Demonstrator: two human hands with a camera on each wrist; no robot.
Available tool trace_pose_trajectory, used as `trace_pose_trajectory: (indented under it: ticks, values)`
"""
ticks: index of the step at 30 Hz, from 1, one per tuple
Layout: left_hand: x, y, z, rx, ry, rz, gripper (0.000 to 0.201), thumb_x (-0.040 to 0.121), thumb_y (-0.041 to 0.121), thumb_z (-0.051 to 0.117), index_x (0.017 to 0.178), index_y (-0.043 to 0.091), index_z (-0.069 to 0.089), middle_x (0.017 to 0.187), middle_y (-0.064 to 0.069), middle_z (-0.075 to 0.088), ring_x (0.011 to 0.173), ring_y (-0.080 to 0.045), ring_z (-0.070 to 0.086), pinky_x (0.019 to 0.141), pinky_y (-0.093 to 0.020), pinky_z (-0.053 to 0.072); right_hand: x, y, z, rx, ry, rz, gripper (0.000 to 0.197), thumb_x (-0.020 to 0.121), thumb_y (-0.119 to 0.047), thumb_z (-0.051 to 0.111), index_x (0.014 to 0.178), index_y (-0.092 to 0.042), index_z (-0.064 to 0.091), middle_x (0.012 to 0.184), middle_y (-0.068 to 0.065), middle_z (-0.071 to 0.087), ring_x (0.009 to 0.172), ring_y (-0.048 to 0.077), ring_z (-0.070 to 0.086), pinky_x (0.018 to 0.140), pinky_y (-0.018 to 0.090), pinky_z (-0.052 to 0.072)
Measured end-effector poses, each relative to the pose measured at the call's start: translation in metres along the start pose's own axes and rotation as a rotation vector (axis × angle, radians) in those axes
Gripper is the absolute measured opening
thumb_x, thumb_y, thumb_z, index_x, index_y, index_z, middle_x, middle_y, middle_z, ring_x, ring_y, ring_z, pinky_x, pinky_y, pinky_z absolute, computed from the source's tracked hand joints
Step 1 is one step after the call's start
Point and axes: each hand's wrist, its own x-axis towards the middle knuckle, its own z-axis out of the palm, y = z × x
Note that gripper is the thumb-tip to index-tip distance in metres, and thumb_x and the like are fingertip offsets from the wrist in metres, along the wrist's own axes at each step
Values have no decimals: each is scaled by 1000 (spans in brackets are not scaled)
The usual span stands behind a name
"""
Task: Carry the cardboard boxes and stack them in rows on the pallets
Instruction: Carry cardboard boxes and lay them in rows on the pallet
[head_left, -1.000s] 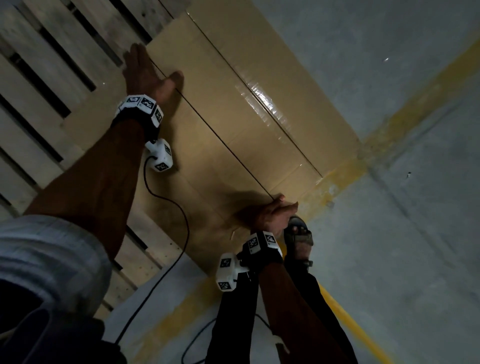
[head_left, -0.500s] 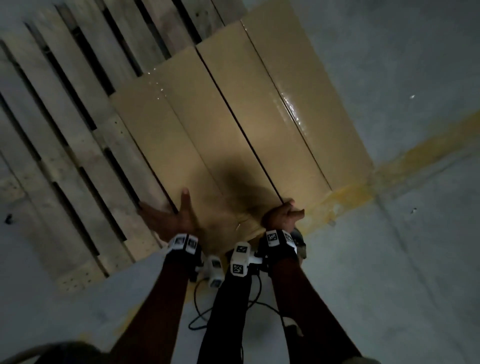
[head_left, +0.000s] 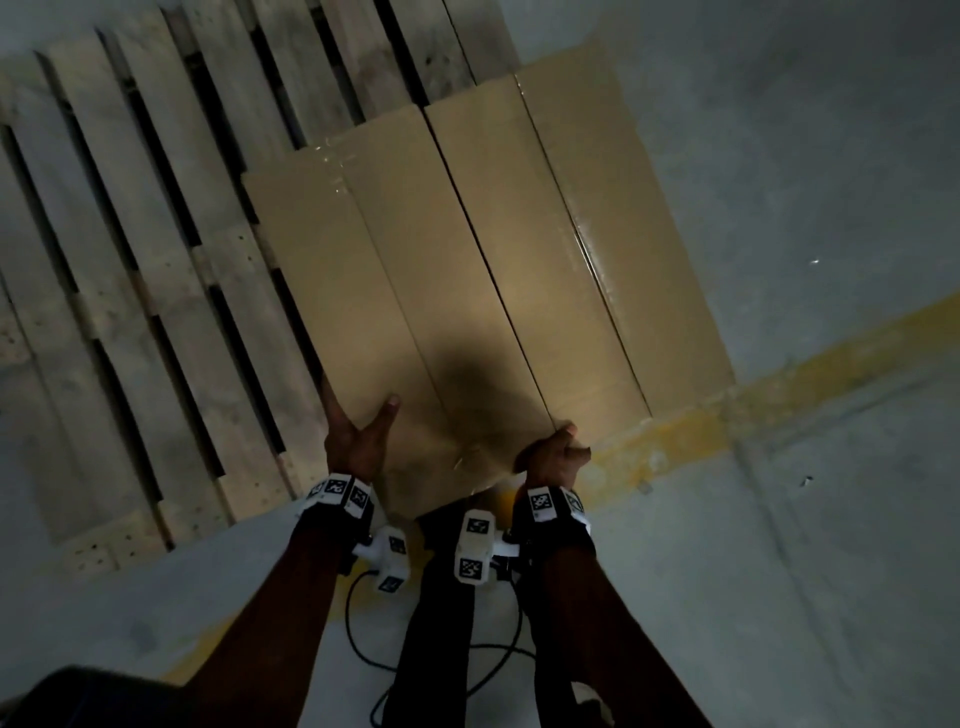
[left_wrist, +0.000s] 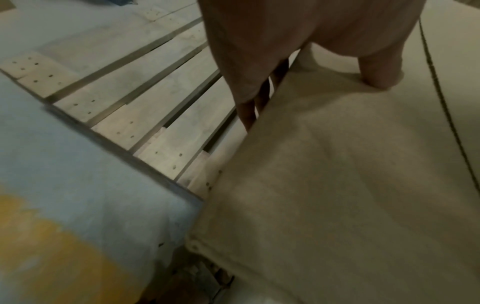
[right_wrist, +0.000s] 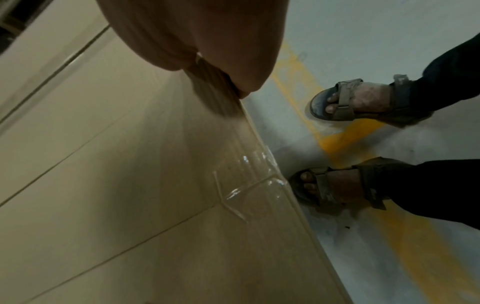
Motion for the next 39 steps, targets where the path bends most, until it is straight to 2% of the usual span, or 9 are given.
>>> trace_pose_trajectory:
  ticks: [5, 11, 18, 21, 23, 26, 31, 34, 39]
  values:
    - [10, 2, 5, 7, -9, 57, 105, 76, 59, 83, 154, 59, 13, 159, 8, 41, 141, -21, 44, 119, -43, 37, 3, -4, 4, -3, 27, -11, 68, 107, -54, 36, 156, -7, 25, 148, 33, 45, 132, 49, 48, 109, 53, 41]
    - [11, -2, 5, 81, -21, 47, 106, 79, 57, 81, 156, 56, 9, 159, 5, 42, 140, -24, 46, 116, -40, 38, -2, -17, 0, 6, -23, 33, 65, 108, -49, 38, 154, -5, 28, 149, 29, 44, 135, 44, 47, 109, 46, 41]
    - [-15, -18, 7, 100, -42, -42, 94, 87, 44, 79, 161, 35, 22, 156, -5, 47, 139, -30, 46, 112, -34, 36, 9, -11, -30, -115, -276, -31, 62, 111, -44, 32, 148, 3, 43, 149, 25, 49, 135, 38, 50, 104, 37, 45]
    - [-36, -28, 7, 149, -71, -81, 90, 89, 41, 78, 160, 29, 25, 155, -10, 47, 138, -35, 47, 112, -39, 37, 2, -20, -57, -43, -303, 53, 44, 108, -43, 44, 131, -9, 59, 144, 21, 56, 121, 33, 58, 93, 39, 48]
    - [-53, -37, 2, 160, -100, -93, 98, 85, 38, 81, 161, 25, 20, 157, -13, 43, 139, -36, 46, 114, -45, 40, -5, -26, -80, -70, -337, 61, 49, 109, -44, 43, 146, -13, 51, 147, 21, 53, 127, 34, 55, 96, 40, 46]
    - [-95, -32, -14, 152, -27, -90, 110, 77, 41, 87, 162, 24, 20, 161, -13, 36, 141, -36, 45, 112, -53, 43, -26, -43, -119, -119, -380, 24, 61, 110, -45, 37, 154, -2, 38, 149, 20, 52, 134, 34, 53, 99, 42, 43]
    - [-192, 4, -41, 231, 63, 131, 83, 90, 30, 77, 158, 16, 32, 155, -12, 44, 133, -32, 54, 110, -47, 46, -91, -87, -179, -200, -496, -102, 49, 109, -41, 43, 143, -6, 53, 132, 14, 63, 116, 29, 60, 93, 39, 44]
    - [-248, 26, -59, 263, -17, 270, 77, 92, 26, 75, 157, 16, 36, 154, -12, 45, 133, -31, 53, 110, -48, 46, -135, -114, -213, -260, -556, -237, 44, 108, -41, 47, 135, -8, 59, 113, 11, 66, 103, 25, 61, 82, 35, 45]
    - [-338, 62, -89, 391, -234, 300, 80, 94, 35, 72, 160, 17, 30, 159, -9, 40, 143, -27, 42, 117, -40, 36, -193, -129, -254, -430, -644, -462, 33, 107, -41, 49, 129, -17, 55, 114, 13, 67, 84, 25, 66, 72, 32, 47]
